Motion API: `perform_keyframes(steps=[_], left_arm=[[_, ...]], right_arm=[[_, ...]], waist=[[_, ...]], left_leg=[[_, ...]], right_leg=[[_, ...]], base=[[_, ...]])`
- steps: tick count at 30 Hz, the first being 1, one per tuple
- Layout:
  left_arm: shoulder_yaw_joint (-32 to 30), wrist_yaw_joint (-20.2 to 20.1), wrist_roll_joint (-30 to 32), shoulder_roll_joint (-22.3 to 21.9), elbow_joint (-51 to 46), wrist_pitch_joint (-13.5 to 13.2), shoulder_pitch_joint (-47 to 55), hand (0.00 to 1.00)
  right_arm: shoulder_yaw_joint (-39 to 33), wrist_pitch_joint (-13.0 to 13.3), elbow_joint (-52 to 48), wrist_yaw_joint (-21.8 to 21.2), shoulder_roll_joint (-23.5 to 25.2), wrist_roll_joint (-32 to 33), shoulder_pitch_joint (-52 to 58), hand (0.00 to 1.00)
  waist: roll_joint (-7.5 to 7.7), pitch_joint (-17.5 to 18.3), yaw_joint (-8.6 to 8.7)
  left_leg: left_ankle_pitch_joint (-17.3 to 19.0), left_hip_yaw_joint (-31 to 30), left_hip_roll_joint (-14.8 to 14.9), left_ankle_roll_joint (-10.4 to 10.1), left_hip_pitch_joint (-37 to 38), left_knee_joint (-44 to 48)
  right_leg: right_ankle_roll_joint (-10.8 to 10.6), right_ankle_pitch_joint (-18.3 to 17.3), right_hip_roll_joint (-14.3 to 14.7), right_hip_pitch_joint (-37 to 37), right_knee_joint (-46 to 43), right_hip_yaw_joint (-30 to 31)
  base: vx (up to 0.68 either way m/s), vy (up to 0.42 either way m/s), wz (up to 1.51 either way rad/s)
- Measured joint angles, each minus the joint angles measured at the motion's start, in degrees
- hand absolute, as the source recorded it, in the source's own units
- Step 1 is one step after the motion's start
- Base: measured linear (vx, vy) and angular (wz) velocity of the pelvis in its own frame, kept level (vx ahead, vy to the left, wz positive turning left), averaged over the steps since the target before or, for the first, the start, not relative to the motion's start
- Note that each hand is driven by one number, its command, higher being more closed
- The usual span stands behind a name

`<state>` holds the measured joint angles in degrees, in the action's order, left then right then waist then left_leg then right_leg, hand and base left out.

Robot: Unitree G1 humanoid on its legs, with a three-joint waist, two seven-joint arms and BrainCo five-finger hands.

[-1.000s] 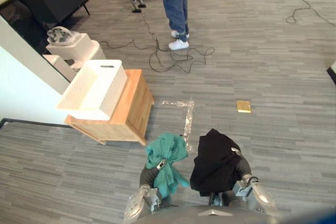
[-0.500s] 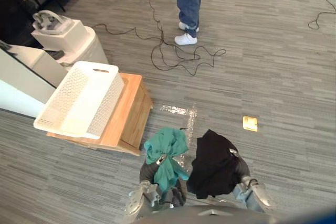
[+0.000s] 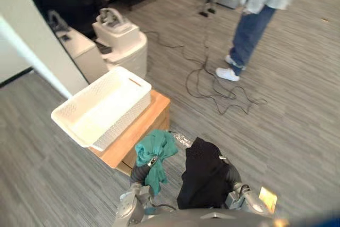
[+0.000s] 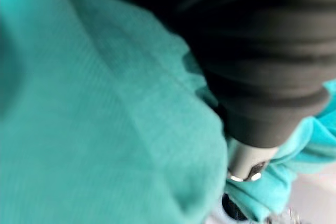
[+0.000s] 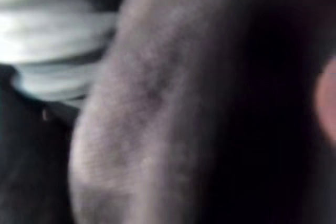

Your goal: Tidy the bed and pick cloth on bed and put in laundry

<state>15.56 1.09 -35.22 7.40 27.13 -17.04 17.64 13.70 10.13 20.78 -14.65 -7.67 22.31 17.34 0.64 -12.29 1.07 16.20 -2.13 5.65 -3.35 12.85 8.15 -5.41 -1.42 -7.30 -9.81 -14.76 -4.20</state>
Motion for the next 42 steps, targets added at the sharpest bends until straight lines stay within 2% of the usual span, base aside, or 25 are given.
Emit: perform_keyframes(steps=[1, 5, 7, 10, 11, 13, 14, 15, 16, 17, 23, 26, 28, 29, 30, 31, 32, 33, 34, 35, 38, 39, 40, 41, 42], left_arm=[[0.0, -0.4, 0.0, -0.5, 0.0, 0.0, 0.9, 1.00], [-0.3, -1.0, 0.0, -0.5, 0.0, -1.1, 2.0, 1.00], [-0.4, -1.0, -0.1, -0.9, -0.2, -1.3, 2.1, 1.00], [-0.3, -1.3, 0.0, -2.1, -1.2, -1.2, 3.0, 1.00], [-0.4, -2.0, 0.0, -2.1, -1.7, -0.7, 2.8, 1.00], [-0.3, -2.4, 0.0, -2.3, -3.3, -0.6, 2.9, 1.00], [-0.4, -2.5, 0.0, -2.1, -3.4, -0.4, 2.9, 1.00], [-0.5, -2.5, 0.0, -2.0, -3.5, -0.3, 2.9, 1.00], [-1.2, -2.4, 0.0, -1.2, -3.6, -0.1, 2.2, 1.00], [-2.2, -2.5, 0.1, -0.6, -3.5, 0.2, 2.0, 1.00], [-2.3, -2.4, 0.5, -0.1, -3.8, 0.9, 2.9, 1.00], [-1.9, -3.2, 0.8, -1.1, -3.8, 1.6, 1.9, 1.00], [-1.5, -4.3, 1.1, -1.8, -3.6, 2.9, 0.0, 1.00], [-1.5, -4.8, 1.1, -2.1, -3.1, 3.2, -0.1, 1.00], [-1.5, -5.2, 1.1, -2.0, -3.0, 3.3, 0.0, 1.00], [-1.5, -5.6, 1.1, -1.4, -3.0, 3.5, -0.3, 1.00], [-1.5, -5.6, 1.1, -0.6, -3.0, 4.0, -0.3, 1.00], [-1.4, -5.6, 1.0, 0.0, -3.0, 4.2, -0.1, 1.00], [-1.6, -5.2, 1.0, 0.9, -2.5, 4.2, 0.0, 1.00], [-1.9, -4.8, 1.0, 1.3, -2.1, 4.2, 0.0, 1.00], [-1.3, -5.0, 1.1, 2.1, -1.1, 4.2, -0.1, 1.00], [-1.1, -5.1, 1.1, 2.3, -1.1, 4.3, -0.2, 1.00], [-0.7, -5.7, 1.8, 2.4, -1.0, 4.3, -0.2, 1.00], [-0.1, -6.2, 3.3, 2.7, 0.2, 4.5, -0.3, 1.00], [0.2, -6.2, 3.4, 2.3, 0.7, 4.7, -0.6, 1.00]], right_arm=[[0.1, 0.4, 0.0, 0.0, -0.1, 0.0, -0.9, 1.00], [1.5, 1.0, 0.0, 0.0, -0.1, 0.6, -3.0, 1.00], [2.6, 0.5, -1.3, 0.1, -0.1, 0.6, -3.1, 1.00], [3.1, -0.1, -2.8, 0.2, -0.6, 0.6, -1.4, 1.00], [2.9, -0.3, -3.0, 0.3, -0.5, 0.6, -1.9, 1.00], [2.9, -0.4, -3.2, 0.3, -0.8, 0.6, -2.6, 1.00], [2.5, -1.0, -2.3, 0.6, -0.5, 0.5, -3.4, 1.00], [2.5, -1.1, -2.2, 0.7, -0.4, 0.5, -3.6, 1.00], [2.7, -1.2, -1.8, 0.8, 0.6, 0.5, -4.1, 1.00], [3.0, -1.2, -1.8, 0.8, 1.1, 0.5, -4.8, 1.00], [3.0, -1.7, -1.6, 1.3, 2.6, 0.4, -6.2, 1.00], [3.7, -1.1, -1.7, 2.0, 2.9, 0.1, -6.3, 1.00], [3.0, 0.0, -1.7, 4.0, 2.5, 0.0, -4.3, 1.00], [2.6, 0.4, -1.7, 4.5, 2.2, 0.0, -3.8, 1.00], [2.5, 0.6, -1.7, 5.0, 1.9, 0.0, -3.2, 1.00], [2.5, 0.8, -1.9, 5.3, 1.9, -0.1, -3.2, 1.00], [2.6, 1.1, -2.1, 5.3, 2.2, -0.6, -3.1, 1.00], [2.8, 1.6, -3.0, 5.4, 2.0, -1.2, -2.8, 1.00], [3.6, 2.2, -5.0, 5.5, 2.0, -1.2, -2.5, 1.00], [4.4, 2.8, -7.4, 5.5, 2.1, -1.2, -2.2, 1.00], [5.0, 3.8, -14.4, 6.0, 2.5, -1.2, -1.9, 1.00], [4.9, 3.8, -15.2, 6.4, 2.5, -1.2, -1.8, 1.00], [4.8, 4.1, -16.0, 7.1, 2.6, -1.1, -1.8, 1.00], [4.7, 4.0, -16.6, 8.0, 2.6, -1.2, -1.7, 1.00], [4.6, 3.9, -16.5, 8.4, 2.4, -1.2, -1.9, 1.00]], waist=[[-1.68, 0.2, -0.23], [-2.54, 1.4, -1.01], [-2.50, 1.2, -0.44], [-2.48, 1.1, -1.16], [-2.21, 1.2, -1.77], [-3.04, 1.4, -1.93], [-2.88, 1.8, -2.05], [-2.56, 1.8, -2.03], [0.18, 1.9, -2.04], [1.67, 2.0, -2.99], [2.23, 2.2, -3.76], [2.08, 2.7, -3.62], [3.17, 2.1, -2.36], [2.94, 2.0, -1.77], [3.04, 2.1, -1.52], [3.76, 1.7, -1.20], [4.09, 1.5, -0.92], [3.51, 1.7, -0.34], [4.46, 1.9, -0.47], [4.67, 1.9, -0.52], [4.26, 1.8, 0.97], [4.25, 1.8, 1.32], [4.61, 2.2, 1.64], [5.55, 3.1, 1.40], [4.61, 3.4, 1.30]], left_leg=[[-0.4, -0.3, 1.1, -0.4, 0.4, 0.1], [-1.2, -1.6, 2.5, -1.5, -1.2, 4.4], [-4.2, 0.9, 3.7, -5.0, -8.9, 22.3], [-4.1, 10.3, 8.4, -3.6, -15.8, 37.8], [-2.4, 15.8, 7.9, -1.5, -19.1, 35.3], [-5.4, 19.1, 6.5, -0.5, -21.0, 24.0], [-6.2, 22.0, 4.0, 2.7, -18.4, 14.3], [-6.4, 21.9, 3.5, 3.0, -18.1, 13.4], [-10.1, 21.8, 0.0, 3.9, -16.4, 6.4], [-12.5, 21.3, -2.0, 4.2, -15.5, 1.5], [-13.4, 20.6, -2.6, 3.5, -12.2, -0.5], [-14.4, 20.7, -2.9, 2.9, -12.0, -3.2], [-12.3, 22.0, -4.7, 4.6, -11.8, -2.2], [-11.8, 21.2, -4.7, 4.1, -11.7, -1.8], [-11.0, 20.0, -5.5, 4.1, -11.5, -1.4], [-10.5, 19.2, -6.1, 4.1, -10.3, -1.6], [-10.3, 17.4, -6.3, 4.4, -8.7, -2.2], [-10.0, 15.4, -5.7, 5.1, -7.7, -2.7], [-9.9, 13.8, -5.5, 5.4, -7.3, -3.0], [-9.7, 12.5, -5.2, 5.4, -7.1, -3.2], [-8.8, 6.8, -4.2, 5.0, -5.9, -3.4], [-8.9, 5.7, -4.3, 4.5, -5.9, -3.3], [-8.8, 3.9, -5.0, 3.7, -5.7, -3.3], [-8.2, 2.2, -6.2, 2.9, -5.3, -3.3], [-8.3, 2.2, -5.7, 2.5, -5.1, -3.3]], right_leg=[[1.3, -2.7, 0.6, -0.3, -3.8, -1.3], [2.4, -8.9, 0.4, 0.1, -8.1, -4.4], [2.7, -9.4, -0.9, 7.6, -3.2, -9.4], [3.2, -9.1, -0.9, 17.1, 2.8, -14.4], [2.4, -9.4, -1.8, 20.3, 5.3, -15.6], [1.0, -9.4, -1.8, 21.5, 5.8, -16.8], [-0.4, -9.2, -2.3, 22.3, 6.3, -17.1], [-0.5, -9.2, -2.5, 22.2, 6.4, -17.1], [-1.1, -8.5, -4.2, 21.4, 7.3, -16.8], [-0.7, -8.0, -4.8, 21.5, 9.1, -17.0], [-1.3, -7.7, -4.9, 25.5, 9.5, -17.0], [-3.7, -8.9, -5.1, 25.0, 8.2, -17.9], [-5.8, -12.3, -8.3, 23.4, -0.9, -20.2], [-5.2, -12.8, -9.7, 21.1, -7.5, -20.0], [-2.6, -11.6, -12.3, 16.3, -19.3, -18.8], [3.2, -7.0, -13.9, 11.5, -29.8, -15.2], [4.4, -0.1, -13.7, 8.4, -35.5, -11.5], [2.8, -0.1, -12.4, 5.9, -39.6, -8.3], [2.3, -7.6, -10.3, 3.4, -40.7, -6.0], [2.5, -11.2, -8.4, 1.7, -39.2, -5.1], [1.8, -14.3, -1.1, -0.9, -22.6, -2.8], [1.6, -13.9, -0.2, -0.7, -18.9, -2.2], [1.7, -11.0, 0.7, 0.6, -9.9, -0.7], [3.1, -5.2, 0.2, 1.1, -5.6, 0.5], [3.0, -5.0, 0.3, 1.8, -5.2, 0.1]], base=[[0.39, -0.316, 0.46], [0.28, -0.169, 0.50], [0.28, -0.128, 0.95], [0.30, -0.055, 0.86], [0.22, -0.006, 0.58], [0.22, 0.086, 0.55], [0.25, 0.117, 0.62], [0.24, 0.118, 0.75], [0.16, 0.063, 0.45], [0.21, 0.065, 0.44], [0.11, -0.057, 0.24], [0.00, -0.124, 0.15], [-0.02, -0.020, 0.62], [-0.01, 0.070, 0.80], [-0.02, 0.097, 0.62], [0.01, 0.141, 0.66], [0.11, 0.126, 0.70], [0.18, 0.109, 0.73], [0.21, 0.056, 0.69], [0.17, 0.026, 0.66], [0.20, -0.029, 0.97], [0.22, -0.097, 1.19], [0.24, -0.123, 1.11], [0.25, -0.135, 0.97], [0.32, -0.099, 0.71]])
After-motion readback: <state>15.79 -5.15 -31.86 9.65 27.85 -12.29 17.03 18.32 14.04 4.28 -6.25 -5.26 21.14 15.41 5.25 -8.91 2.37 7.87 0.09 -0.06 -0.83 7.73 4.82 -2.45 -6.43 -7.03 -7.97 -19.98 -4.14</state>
